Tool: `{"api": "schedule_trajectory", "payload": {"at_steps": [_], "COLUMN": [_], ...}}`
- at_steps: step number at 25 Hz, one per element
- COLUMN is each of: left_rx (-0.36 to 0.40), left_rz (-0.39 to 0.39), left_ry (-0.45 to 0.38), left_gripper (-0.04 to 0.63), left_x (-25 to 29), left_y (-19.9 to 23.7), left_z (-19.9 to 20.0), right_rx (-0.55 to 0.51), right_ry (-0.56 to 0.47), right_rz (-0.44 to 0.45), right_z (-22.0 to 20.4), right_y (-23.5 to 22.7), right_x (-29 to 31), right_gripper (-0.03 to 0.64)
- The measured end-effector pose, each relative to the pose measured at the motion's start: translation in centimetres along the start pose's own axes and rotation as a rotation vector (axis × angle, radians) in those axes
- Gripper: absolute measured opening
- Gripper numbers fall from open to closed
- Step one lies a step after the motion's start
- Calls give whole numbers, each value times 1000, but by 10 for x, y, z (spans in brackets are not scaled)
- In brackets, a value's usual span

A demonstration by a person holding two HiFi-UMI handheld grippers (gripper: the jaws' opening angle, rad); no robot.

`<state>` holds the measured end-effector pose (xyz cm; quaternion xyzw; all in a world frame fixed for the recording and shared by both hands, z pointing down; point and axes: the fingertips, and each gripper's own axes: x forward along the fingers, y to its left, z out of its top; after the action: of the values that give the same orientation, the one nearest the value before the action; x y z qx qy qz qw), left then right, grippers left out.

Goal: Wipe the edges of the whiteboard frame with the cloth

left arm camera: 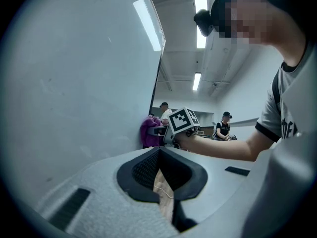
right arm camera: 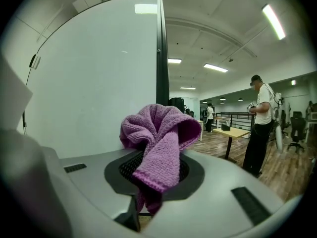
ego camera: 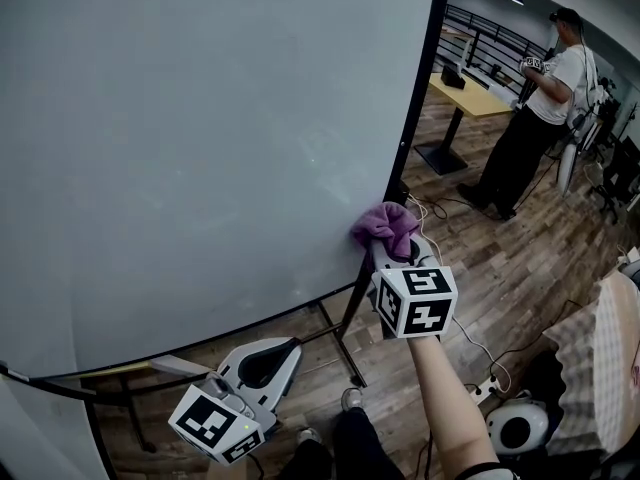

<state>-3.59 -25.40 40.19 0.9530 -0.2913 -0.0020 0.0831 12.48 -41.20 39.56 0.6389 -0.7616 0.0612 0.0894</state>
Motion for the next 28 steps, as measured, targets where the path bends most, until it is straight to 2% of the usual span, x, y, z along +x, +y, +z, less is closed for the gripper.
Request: {"api": "schedule_trajectory", "payload": {"at_steps": [28], "left_rx": [-28], "left_rz": [15], "left_ry": [36], "left_gripper": [17], "left_x": [4], "left_y": [3], "left_z": [-24], "right_rx": [31], "right_ry": [151], "right_rz": [16], "right_z": [-97], "right_y": [1], "right_x": [20], "right_gripper": [64]}}
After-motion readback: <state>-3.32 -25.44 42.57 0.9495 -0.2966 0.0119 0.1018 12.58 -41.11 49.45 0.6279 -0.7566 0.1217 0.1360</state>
